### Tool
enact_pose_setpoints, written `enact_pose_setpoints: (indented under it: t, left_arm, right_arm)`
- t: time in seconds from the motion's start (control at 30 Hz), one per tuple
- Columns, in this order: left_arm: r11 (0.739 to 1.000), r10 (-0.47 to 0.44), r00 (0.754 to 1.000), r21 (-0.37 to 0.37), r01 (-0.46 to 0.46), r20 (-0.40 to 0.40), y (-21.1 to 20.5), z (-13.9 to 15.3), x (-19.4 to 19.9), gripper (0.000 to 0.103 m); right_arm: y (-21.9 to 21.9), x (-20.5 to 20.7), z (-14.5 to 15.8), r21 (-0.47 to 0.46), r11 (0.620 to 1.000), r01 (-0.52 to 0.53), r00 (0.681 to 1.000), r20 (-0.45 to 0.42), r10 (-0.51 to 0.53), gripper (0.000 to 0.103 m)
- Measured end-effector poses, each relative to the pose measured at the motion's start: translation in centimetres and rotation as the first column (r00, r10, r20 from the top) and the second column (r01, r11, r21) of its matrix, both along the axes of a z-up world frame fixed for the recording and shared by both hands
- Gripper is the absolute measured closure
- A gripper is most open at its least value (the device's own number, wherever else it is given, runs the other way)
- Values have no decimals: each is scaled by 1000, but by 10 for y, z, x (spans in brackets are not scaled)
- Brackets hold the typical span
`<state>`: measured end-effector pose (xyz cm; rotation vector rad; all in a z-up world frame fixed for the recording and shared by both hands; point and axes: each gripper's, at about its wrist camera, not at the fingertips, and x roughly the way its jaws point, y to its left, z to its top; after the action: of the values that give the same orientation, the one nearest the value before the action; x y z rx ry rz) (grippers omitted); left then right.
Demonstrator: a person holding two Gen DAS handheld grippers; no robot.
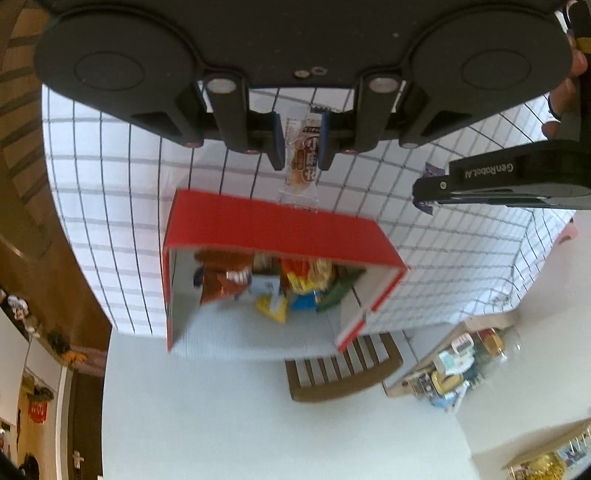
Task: Organize snacks
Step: 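Carry both held snacks over the red box and lower them inside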
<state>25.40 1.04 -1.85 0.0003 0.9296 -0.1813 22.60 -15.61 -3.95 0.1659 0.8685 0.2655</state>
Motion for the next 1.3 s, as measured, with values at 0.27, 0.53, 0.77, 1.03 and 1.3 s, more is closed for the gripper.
enact_pose_setpoints:
  t: [0.27,0.53,0.77,1.03,1.3]
  left_arm:
    - [999,-41,996,9,41,82,-24,41,13,84]
    - [999,-50,993,17,48,106,-33,58,48,83]
    - [999,-52,995,16,51,86,-34,57,91,83]
    - [998,-58,998,29,58,19,-35,31,138,83]
    - [996,-74,995,51,77,-60,-37,-3,181,83]
  right_arm:
    - [-6,17,35,-5,1000,10,997,82,-10,86]
    - [-9,47,58,-15,999,33,991,127,-31,86]
    - [-6,82,60,-29,999,40,991,130,-36,86]
    - [-6,125,35,-43,997,69,995,69,-66,86]
    - [-6,161,3,-55,995,80,997,-16,-81,86]
